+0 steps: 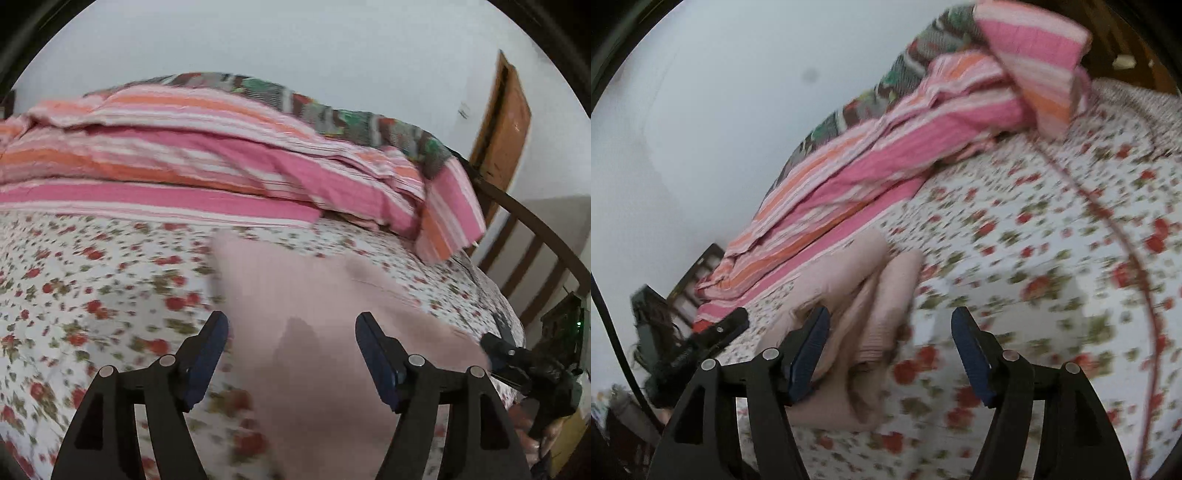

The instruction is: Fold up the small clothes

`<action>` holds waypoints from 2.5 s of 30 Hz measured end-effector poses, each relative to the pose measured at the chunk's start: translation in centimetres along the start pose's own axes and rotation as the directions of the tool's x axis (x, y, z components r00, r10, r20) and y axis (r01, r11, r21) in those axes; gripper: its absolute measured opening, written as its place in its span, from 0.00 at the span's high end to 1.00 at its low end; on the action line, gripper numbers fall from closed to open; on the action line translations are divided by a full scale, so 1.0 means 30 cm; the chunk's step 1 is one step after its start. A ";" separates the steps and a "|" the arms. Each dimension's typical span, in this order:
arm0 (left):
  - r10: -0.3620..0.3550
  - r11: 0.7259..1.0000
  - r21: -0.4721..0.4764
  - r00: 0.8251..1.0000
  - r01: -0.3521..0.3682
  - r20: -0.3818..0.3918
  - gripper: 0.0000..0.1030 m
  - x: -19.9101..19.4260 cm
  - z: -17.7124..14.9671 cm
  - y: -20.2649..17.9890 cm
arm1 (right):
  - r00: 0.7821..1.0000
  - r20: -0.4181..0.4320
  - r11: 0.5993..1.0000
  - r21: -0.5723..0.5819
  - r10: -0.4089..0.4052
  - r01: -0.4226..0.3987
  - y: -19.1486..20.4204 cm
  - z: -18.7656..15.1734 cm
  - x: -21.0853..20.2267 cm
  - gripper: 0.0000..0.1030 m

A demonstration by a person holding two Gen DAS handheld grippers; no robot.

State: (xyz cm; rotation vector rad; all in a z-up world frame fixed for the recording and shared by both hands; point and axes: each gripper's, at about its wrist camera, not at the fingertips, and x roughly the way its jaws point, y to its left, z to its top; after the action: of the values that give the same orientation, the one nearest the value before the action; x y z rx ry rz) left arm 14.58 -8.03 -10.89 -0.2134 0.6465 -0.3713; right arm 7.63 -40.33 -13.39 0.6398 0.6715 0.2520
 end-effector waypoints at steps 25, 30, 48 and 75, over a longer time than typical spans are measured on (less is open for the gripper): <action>-0.079 0.994 -0.080 0.997 0.078 -0.009 0.32 0.131 0.033 0.262 | 0.987 -0.026 0.983 -0.089 -0.161 0.158 0.102 -0.018 0.215 0.84; -0.084 0.992 -0.089 0.996 0.085 0.017 0.32 0.102 0.049 0.279 | 0.993 -0.056 0.994 -0.030 -0.103 0.102 0.077 0.009 0.174 0.28; -0.114 0.979 -0.160 0.989 0.127 0.092 0.32 -0.012 0.099 0.413 | 0.962 -0.271 0.997 0.076 0.018 0.003 0.044 0.016 0.403 0.52; 0.134 0.968 -0.223 0.987 -0.112 0.088 0.32 -0.158 0.102 0.660 | 0.984 -0.032 0.981 0.085 0.176 -0.173 0.632 0.190 0.501 0.66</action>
State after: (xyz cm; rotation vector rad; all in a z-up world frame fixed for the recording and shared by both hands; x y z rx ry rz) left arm 18.35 12.17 -11.99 -0.3972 0.5951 -0.1679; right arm 22.45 -21.97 -5.62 0.7758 0.6667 0.4019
